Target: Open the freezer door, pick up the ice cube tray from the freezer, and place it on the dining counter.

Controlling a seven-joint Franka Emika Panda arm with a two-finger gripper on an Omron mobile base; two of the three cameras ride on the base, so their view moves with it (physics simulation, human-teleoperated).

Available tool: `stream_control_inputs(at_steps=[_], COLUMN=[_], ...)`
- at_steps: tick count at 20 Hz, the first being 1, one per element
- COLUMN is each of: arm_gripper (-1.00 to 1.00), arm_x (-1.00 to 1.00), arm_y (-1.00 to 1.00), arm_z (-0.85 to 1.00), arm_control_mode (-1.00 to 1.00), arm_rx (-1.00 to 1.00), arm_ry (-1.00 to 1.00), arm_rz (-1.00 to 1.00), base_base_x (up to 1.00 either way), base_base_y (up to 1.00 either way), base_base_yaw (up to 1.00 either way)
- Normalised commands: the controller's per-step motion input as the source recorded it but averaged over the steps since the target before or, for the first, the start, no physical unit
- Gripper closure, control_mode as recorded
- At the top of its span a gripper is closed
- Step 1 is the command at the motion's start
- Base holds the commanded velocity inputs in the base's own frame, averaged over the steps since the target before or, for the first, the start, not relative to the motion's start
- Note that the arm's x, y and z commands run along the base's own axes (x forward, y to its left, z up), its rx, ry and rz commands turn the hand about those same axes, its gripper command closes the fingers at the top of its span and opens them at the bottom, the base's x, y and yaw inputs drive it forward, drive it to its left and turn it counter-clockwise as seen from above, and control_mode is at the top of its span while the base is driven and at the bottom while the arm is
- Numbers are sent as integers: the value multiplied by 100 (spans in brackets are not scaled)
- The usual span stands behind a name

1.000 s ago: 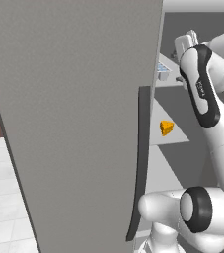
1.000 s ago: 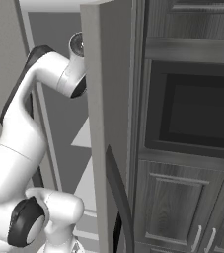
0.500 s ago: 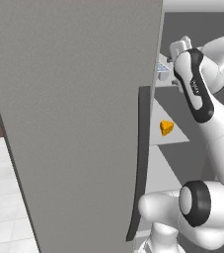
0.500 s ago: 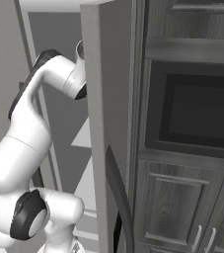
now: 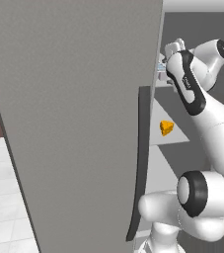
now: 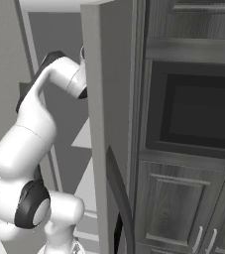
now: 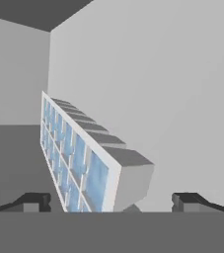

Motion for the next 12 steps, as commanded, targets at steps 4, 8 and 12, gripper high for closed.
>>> stream_control_inputs(at_steps=[4, 8, 12], arm_gripper=[-100, -100, 100], arm_x=[32, 33, 22], arm_y=[0, 0, 0], arm_z=[0, 0, -1], arm_control_mode=[-100, -100, -100], arm_rx=[0, 0, 0], arm_ry=[0, 0, 0], arm_rz=[0, 0, 0], base_base_x=[0, 0, 0], base_base_y=[0, 0, 0], base_base_yaw=[0, 0, 0])
